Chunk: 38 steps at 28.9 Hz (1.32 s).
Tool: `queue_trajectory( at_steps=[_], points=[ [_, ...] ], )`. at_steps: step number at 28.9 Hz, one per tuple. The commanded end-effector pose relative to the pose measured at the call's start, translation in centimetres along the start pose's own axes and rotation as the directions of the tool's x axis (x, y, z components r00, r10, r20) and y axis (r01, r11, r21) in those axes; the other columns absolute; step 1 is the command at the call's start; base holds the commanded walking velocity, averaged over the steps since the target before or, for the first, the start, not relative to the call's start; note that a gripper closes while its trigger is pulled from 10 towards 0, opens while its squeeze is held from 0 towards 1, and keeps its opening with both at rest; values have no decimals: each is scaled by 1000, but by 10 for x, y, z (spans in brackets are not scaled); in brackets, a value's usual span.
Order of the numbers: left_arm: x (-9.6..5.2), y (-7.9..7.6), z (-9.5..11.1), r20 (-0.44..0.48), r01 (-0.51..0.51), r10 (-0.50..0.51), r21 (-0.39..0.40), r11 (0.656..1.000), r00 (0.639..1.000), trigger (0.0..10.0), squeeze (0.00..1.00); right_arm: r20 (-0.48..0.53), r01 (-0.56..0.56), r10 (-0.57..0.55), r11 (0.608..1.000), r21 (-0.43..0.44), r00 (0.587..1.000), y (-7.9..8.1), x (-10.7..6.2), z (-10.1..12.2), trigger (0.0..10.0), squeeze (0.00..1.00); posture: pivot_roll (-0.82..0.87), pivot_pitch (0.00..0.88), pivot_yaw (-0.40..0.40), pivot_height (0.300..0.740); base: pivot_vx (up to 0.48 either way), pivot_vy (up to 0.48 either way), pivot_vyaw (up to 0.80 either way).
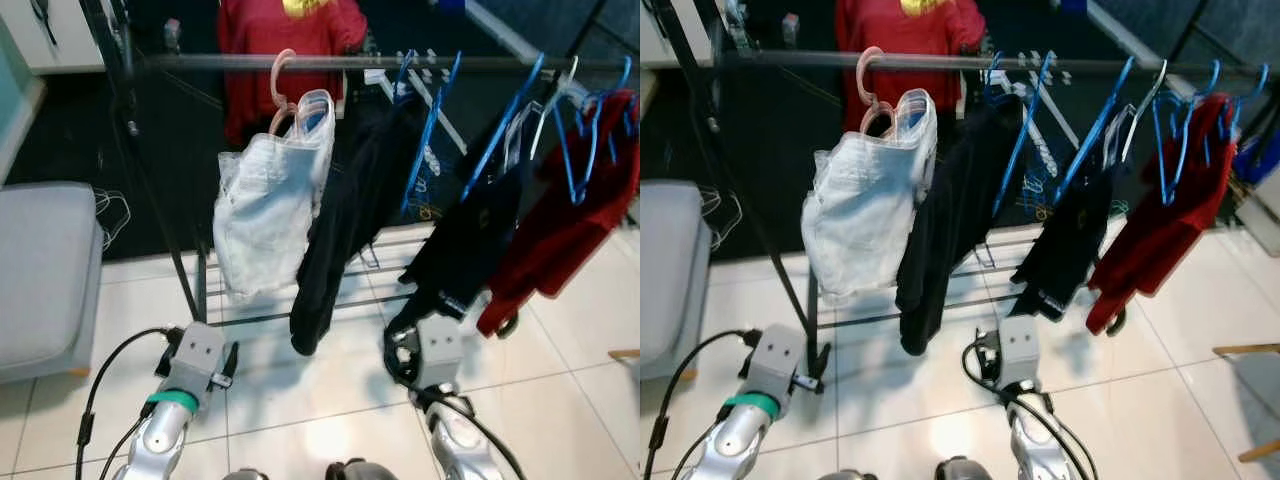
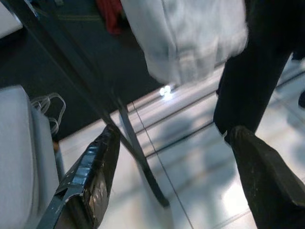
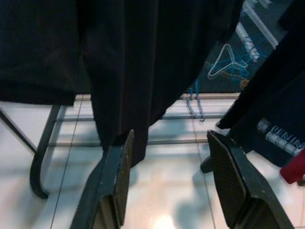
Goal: Hang hanger
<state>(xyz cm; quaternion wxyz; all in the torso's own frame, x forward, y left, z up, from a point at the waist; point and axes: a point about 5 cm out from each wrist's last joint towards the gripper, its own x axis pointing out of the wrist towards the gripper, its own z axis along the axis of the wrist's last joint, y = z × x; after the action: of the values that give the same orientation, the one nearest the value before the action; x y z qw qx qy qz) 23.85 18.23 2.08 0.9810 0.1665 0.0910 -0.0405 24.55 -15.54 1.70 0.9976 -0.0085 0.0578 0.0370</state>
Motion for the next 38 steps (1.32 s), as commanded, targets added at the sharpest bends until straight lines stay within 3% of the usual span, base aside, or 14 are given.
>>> queue_trajectory(
  at_steps=[1, 5, 7, 9, 10, 13, 17, 23, 28, 32, 35, 38],
  points=[
    [-4, -5, 1, 11, 21, -21, 3, 1000, 1000, 10000, 0, -3, 20, -20, 1000, 2, 1000, -2, -5, -1, 10000, 0, -31, 0, 0, 740, 0, 0, 0],
    [-6, -8, 10, 62, 18, -18, 8, 1000, 998, 10000, 0, 43, 26, -26, 1000, 12, 999, -1, -8, 8, 10000, 0, -28, 0, 3, 740, 0, 0, 0],
    [0, -8, 20, 101, -5, 4, 10, 1000, 995, 10000, 0, 92, 29, -30, 1000, 12, 995, -1, -7, 20, 10000, 0, -33, 0, -3, 740, 0, 0, 0],
    [6, -5, 28, 126, -31, 31, -2, 1000, 992, 10000, 0, 131, 34, -34, 999, 7, 991, -3, -4, 31, 10000, 0, -41, 0, -4, 740, 0, 0, 0],
    [11, 1, 43, 164, -62, 64, -22, 998, 984, 10000, 0, 193, 40, -38, 999, -3, 980, -6, -1, 50, 10000, 0, -45, 0, -5, 740, 0, 0, 0],
    [11, 3, 48, 177, -67, 71, -28, 997, 982, 10000, 0, 215, 41, -38, 999, -8, 976, -8, -2, 57, 10000, 0, -45, 0, -5, 740, 0, 0, 0],
    [7, 17, 74, 255, -81, 74, 16, 997, 964, 10000, 0, 239, -1, 7, 1000, -24, 971, -19, -15, 79, 10000, 0, -47, 0, -8, 740, 0, 0, 0],
    [12, 14, 79, 263, -76, 72, 8, 997, 962, 10000, 0, 215, -37, 41, 999, -22, 976, -9, -11, 75, 10000, 0, -49, 0, -2, 740, 0, 0, 0],
    [11, 8, 85, 277, -68, 53, 45, 997, 959, 10000, 0, 240, 31, -40, 999, 40, 970, -5, 0, 88, 10000, 0, -48, 0, 0, 740, 0, 0, 0],
    [9, 11, 86, 266, -72, 56, 50, 996, 962, 10000, 0, 243, 27, -31, 999, 20, 970, -6, -9, 93, 10000, 0, -56, 0, 4, 740, 0, 0, 0],
    [10, 24, 90, 245, -110, 94, 53, 993, 965, 10000, 0, 204, 16, -13, 1000, -11, 979, -16, -26, 94, 10000, 0, -57, 0, 16, 740, 0, 0, 0],
    [15, 27, 93, 231, -95, 89, 15, 995, 969, 10000, 0, 200, -2, 4, 1000, -8, 980, -17, -30, 98, 10000, 0, -68, 0, 31, 740, 0, 0, 0]
  ],
)
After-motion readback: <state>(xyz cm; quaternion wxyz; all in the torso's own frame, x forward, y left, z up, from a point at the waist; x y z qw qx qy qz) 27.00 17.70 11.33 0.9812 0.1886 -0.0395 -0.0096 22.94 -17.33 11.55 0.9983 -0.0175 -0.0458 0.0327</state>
